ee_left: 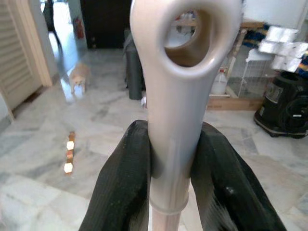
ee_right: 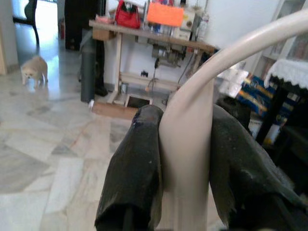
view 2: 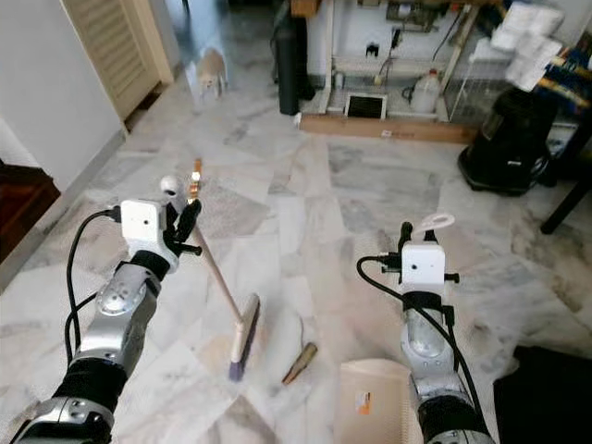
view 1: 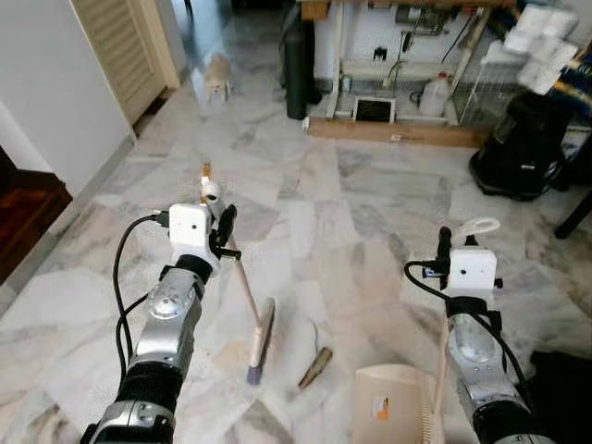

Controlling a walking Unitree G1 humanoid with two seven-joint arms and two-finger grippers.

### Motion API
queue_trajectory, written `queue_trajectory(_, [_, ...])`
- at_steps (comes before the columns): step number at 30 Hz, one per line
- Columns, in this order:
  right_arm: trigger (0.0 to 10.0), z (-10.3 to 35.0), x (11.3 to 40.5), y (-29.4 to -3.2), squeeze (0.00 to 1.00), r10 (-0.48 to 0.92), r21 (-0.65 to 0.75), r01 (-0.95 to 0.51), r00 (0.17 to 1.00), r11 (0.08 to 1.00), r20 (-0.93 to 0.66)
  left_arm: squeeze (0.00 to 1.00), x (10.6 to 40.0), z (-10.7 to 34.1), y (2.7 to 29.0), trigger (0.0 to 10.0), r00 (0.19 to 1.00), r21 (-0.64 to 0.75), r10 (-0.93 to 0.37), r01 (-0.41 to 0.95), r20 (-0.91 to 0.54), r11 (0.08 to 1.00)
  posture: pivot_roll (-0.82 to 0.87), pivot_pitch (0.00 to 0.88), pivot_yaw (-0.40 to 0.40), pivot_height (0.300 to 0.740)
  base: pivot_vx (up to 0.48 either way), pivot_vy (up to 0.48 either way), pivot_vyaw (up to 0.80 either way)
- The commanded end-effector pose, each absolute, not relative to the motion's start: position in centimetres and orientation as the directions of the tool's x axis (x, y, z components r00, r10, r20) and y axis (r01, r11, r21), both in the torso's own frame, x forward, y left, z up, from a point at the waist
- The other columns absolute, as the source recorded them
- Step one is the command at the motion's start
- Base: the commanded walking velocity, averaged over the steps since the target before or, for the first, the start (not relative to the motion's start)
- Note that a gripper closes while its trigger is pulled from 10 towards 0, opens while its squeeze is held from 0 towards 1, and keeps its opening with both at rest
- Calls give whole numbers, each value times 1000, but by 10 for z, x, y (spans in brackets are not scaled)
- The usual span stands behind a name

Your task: Sweep floor

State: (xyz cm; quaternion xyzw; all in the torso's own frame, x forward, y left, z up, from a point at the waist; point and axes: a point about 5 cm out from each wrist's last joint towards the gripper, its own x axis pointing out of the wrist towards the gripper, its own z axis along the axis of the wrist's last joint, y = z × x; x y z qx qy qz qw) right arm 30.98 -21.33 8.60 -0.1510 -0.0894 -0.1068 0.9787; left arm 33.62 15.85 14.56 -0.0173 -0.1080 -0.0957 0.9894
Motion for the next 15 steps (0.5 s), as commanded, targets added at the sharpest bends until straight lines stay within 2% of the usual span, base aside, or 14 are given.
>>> queue_trajectory(1, [10000, 94, 314, -207, 0, -153, -290, 228, 954, 929, 259, 0, 334, 159, 167, 10000, 950, -22, -170, 182, 260, 983, 115, 195, 57, 740, 0, 0, 0])
queue_trajectory(15, [10000, 111, 324, -192, 0, -128, -302, 249, 921, 920, 369, 0, 324, 182, 168, 10000, 945, -42, -177, 196, 276, 980, 180, 260, 74, 740, 0, 0, 0])
